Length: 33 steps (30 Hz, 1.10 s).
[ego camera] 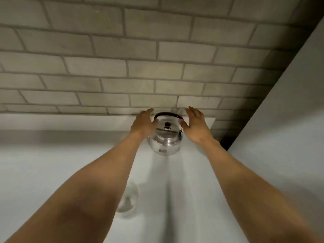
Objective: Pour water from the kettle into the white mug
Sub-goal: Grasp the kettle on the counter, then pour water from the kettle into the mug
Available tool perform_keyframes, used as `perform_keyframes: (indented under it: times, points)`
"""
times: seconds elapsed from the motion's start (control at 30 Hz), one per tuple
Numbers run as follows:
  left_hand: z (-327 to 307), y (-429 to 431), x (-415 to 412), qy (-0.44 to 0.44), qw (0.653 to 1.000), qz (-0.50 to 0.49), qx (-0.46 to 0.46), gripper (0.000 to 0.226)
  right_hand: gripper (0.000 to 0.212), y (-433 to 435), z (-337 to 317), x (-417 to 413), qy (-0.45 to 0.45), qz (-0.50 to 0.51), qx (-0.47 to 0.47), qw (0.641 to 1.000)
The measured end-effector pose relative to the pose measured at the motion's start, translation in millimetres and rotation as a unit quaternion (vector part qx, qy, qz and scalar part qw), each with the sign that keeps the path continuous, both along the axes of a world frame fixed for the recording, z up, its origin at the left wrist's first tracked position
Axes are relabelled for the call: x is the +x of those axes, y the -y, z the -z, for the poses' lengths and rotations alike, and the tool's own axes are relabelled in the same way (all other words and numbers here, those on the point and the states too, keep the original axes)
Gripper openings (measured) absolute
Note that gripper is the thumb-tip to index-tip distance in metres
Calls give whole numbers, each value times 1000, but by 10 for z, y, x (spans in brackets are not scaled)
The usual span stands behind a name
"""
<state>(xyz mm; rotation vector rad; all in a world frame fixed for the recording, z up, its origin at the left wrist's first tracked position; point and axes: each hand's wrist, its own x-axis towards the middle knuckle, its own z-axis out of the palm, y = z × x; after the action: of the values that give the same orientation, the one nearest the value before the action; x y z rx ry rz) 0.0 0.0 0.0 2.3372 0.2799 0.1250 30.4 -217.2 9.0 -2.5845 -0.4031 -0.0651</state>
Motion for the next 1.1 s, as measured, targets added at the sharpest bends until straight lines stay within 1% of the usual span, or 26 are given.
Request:
perform_keyframes:
  times: [0.1,0.17,0.23,0.3,0.33,0.4,0.47,0.57,0.67,0.73,0.8,0.83,0.9,0.97,1.03,1.1]
  points:
    - [110,29,177,-9,999,0,-35,68,59,-104,73,241,-9,-41,14,999]
    - [170,33,243,-11,999,-6,-52,64,57,-206,136,324,-25,-72,25,997]
    - [233,33,302,-16,999,-9,-42,51,53,-270,191,391,-31,-101,30,994]
    - [290,49,323,-10,999,-18,-32,36,44,-323,239,455,-23,-117,32,992]
    - [320,66,321,-2,999,-26,-28,33,40,-346,254,483,-19,-120,33,992]
    - [379,105,291,12,999,-42,-4,32,39,-377,268,523,-16,-124,32,992]
    - [383,138,243,5,999,-45,19,31,36,-362,267,517,-13,-130,41,991]
    - [291,151,141,-16,999,-31,40,31,27,-283,245,423,-23,-132,85,987]
    - [130,217,-68,-24,999,-34,26,35,24,-179,153,272,-11,-136,92,986]
    - [20,302,-285,1,999,-37,3,46,20,-120,13,135,18,-135,85,987]
    - [-73,412,-596,69,997,-28,16,67,21,-63,-153,-40,49,-130,94,986]
    - [-97,475,-776,108,993,-23,36,72,23,-35,-230,-131,65,-123,102,985]
    - [-120,606,-1144,165,983,2,82,66,26,24,-385,-344,90,-109,119,983]
    - [-102,720,-1470,187,975,30,112,58,28,74,-510,-562,103,-108,121,981]
    - [-54,835,-1714,196,971,47,130,60,30,140,-596,-754,111,-108,118,981]
    - [14,930,-1954,195,967,53,153,69,31,214,-617,-986,114,-102,120,981]
